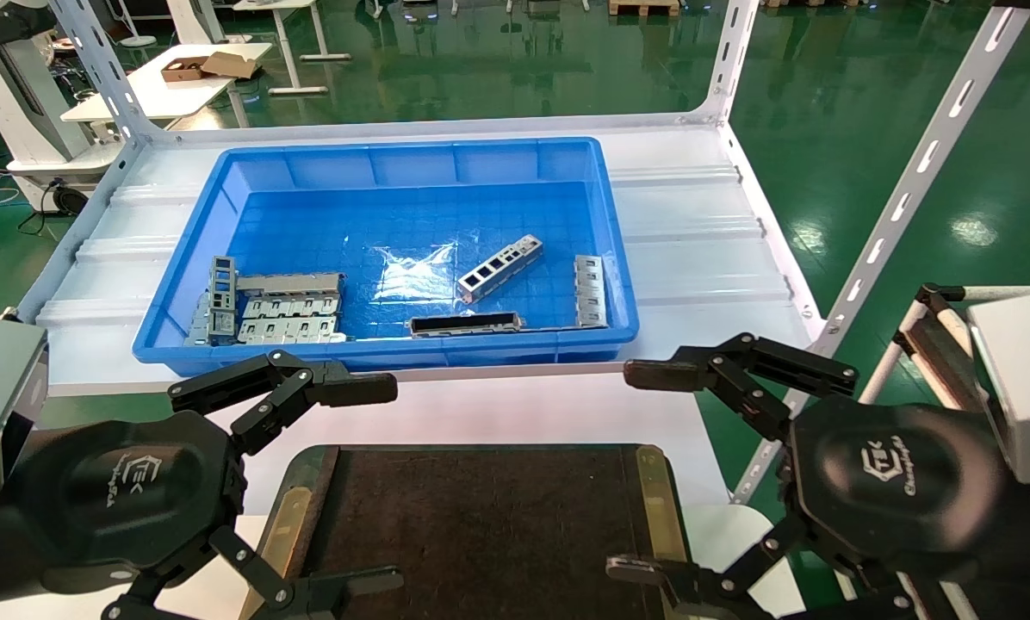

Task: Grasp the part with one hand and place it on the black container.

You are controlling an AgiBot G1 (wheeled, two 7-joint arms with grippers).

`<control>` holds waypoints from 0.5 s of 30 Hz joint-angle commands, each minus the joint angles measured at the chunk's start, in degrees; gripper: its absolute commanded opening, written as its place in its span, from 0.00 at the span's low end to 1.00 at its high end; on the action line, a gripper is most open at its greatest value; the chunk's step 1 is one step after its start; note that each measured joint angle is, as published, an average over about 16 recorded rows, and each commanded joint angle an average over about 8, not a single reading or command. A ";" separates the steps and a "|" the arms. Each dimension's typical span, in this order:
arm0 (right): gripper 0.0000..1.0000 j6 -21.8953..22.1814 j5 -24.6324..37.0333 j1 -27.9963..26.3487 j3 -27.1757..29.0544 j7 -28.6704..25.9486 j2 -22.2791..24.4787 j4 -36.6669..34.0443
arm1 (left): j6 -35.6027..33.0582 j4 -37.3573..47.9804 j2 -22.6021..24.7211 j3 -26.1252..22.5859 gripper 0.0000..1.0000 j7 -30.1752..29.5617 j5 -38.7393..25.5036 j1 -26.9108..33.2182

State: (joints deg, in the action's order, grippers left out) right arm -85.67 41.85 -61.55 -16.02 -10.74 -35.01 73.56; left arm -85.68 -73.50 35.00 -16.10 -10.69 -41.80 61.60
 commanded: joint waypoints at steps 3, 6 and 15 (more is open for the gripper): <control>1.00 0.00 0.00 0.00 0.00 0.00 0.00 0.00 | 0.00 0.00 0.00 0.00 1.00 0.00 0.00 0.00; 1.00 0.00 0.00 0.00 0.00 0.00 0.00 0.00 | 0.00 0.00 0.00 0.00 1.00 0.00 0.00 0.00; 1.00 0.00 0.00 0.00 0.00 0.00 0.00 0.00 | 0.00 0.00 0.00 0.00 1.00 0.00 0.00 0.00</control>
State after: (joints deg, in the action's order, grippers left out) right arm -85.67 41.85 -61.55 -16.02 -10.74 -35.01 73.57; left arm -85.68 -73.50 35.00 -16.10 -10.69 -41.80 61.60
